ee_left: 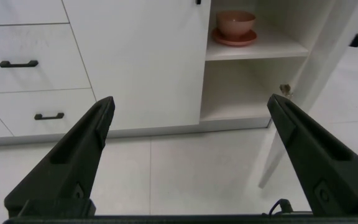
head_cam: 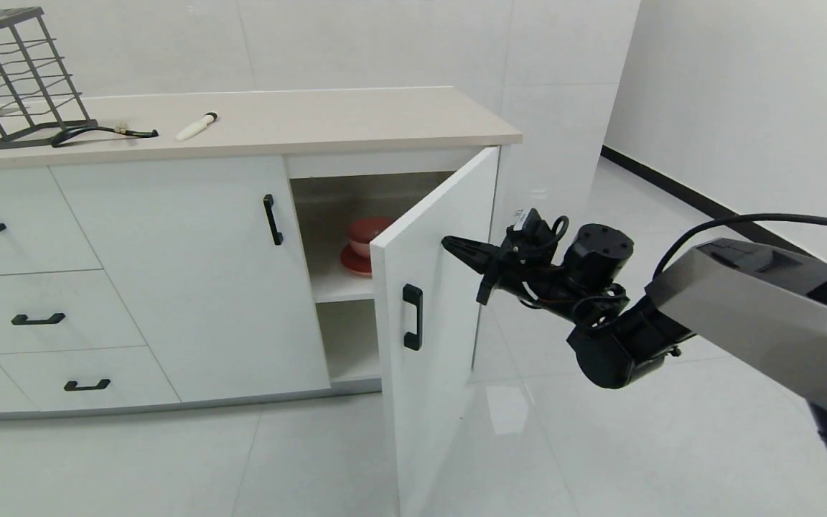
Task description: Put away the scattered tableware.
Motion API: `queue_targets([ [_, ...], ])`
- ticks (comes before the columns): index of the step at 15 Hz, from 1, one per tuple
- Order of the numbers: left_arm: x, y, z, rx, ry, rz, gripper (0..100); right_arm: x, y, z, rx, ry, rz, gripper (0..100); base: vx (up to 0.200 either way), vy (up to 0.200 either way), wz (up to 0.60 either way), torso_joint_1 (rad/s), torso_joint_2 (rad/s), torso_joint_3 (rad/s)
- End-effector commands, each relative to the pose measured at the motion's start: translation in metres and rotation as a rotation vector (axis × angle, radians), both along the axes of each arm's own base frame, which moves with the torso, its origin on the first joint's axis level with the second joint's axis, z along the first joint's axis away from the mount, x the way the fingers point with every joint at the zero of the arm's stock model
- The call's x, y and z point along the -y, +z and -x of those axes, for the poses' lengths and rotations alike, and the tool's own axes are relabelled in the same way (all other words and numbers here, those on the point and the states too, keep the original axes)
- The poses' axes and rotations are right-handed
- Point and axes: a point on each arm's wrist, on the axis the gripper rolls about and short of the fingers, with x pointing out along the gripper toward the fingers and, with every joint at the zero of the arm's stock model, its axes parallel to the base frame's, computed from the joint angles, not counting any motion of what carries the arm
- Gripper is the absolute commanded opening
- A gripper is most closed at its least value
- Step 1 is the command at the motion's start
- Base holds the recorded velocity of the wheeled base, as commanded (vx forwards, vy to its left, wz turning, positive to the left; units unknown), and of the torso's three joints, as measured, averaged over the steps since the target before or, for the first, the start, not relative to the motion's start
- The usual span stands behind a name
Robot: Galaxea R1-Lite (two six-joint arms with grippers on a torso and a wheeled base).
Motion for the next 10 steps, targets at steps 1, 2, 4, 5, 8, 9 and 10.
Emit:
queue_targets([
  [1, 0.000, 0.000, 0.000, 0.000, 0.002, 0.000, 100, -0.013, -0.028, -0.022, 0.004, 0.001, -0.005, 0, 0.000, 0.000, 0.00, 0.000, 0.00, 0.000],
  [2, 0.000, 0.000, 0.000, 0.000, 0.002, 0.000, 100, -0.015, -0.031, -0.028, 0.016, -0.009, -0.015, 0, 0.000, 0.000, 0.00, 0.000, 0.00, 0.000],
  [4, 0.000, 0.000, 0.000, 0.000, 0.000, 0.000, 100, -0.020, -0.044, -0.043, 0.035, -0.030, -0.037, 0, 0.000, 0.000, 0.00, 0.000, 0.00, 0.000],
  [5, 0.000, 0.000, 0.000, 0.000, 0.000, 0.000, 100, -0.023, -0.046, -0.049, 0.050, -0.030, -0.058, 0, 0.000, 0.000, 0.00, 0.000, 0.00, 0.000],
  [8, 0.000, 0.000, 0.000, 0.000, 0.000, 0.000, 100, -0.023, -0.028, -0.057, 0.113, -0.093, -0.177, 0, 0.000, 0.000, 0.00, 0.000, 0.00, 0.000],
  [9, 0.000, 0.000, 0.000, 0.000, 0.000, 0.000, 100, -0.017, -0.022, -0.055, 0.125, -0.094, -0.194, 0, 0.000, 0.000, 0.00, 0.000, 0.00, 0.000],
  [10, 0.000, 0.000, 0.000, 0.000, 0.000, 0.000, 100, -0.004, -0.004, -0.045, 0.114, -0.109, -0.190, 0, 0.000, 0.000, 0.00, 0.000, 0.00, 0.000],
])
